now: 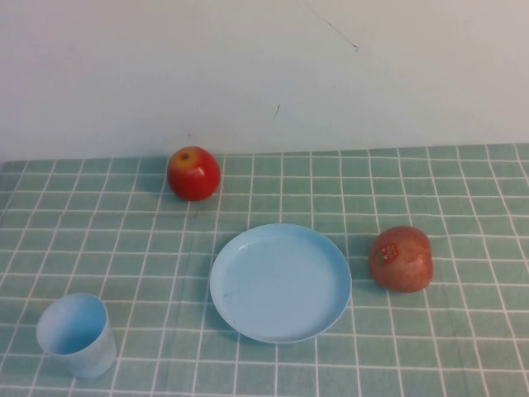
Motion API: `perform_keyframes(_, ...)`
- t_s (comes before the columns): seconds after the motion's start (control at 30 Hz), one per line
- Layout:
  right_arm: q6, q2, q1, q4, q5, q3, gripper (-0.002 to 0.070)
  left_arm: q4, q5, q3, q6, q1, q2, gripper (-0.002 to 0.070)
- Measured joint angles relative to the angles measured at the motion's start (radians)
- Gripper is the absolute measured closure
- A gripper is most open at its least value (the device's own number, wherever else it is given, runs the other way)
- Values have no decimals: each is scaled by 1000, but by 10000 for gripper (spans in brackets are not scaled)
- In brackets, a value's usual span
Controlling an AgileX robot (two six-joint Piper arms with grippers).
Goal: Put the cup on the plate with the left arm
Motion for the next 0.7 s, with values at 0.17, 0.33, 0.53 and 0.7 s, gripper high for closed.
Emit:
perform_keyframes(0.17,0,0,0,0,0,0,678,171,157,-4,-318,0,130,677)
perform_keyframes(0.33,0,0,0,0,0,0,678,313,312,-4,-372,0,292,677)
perform_keyframes(0.53,0,0,0,0,0,0,678,357,353,-4,-348,0,423,667)
perform_keyframes(0.7,0,0,0,0,0,0,678,353,357,-4,-335,0,497,499)
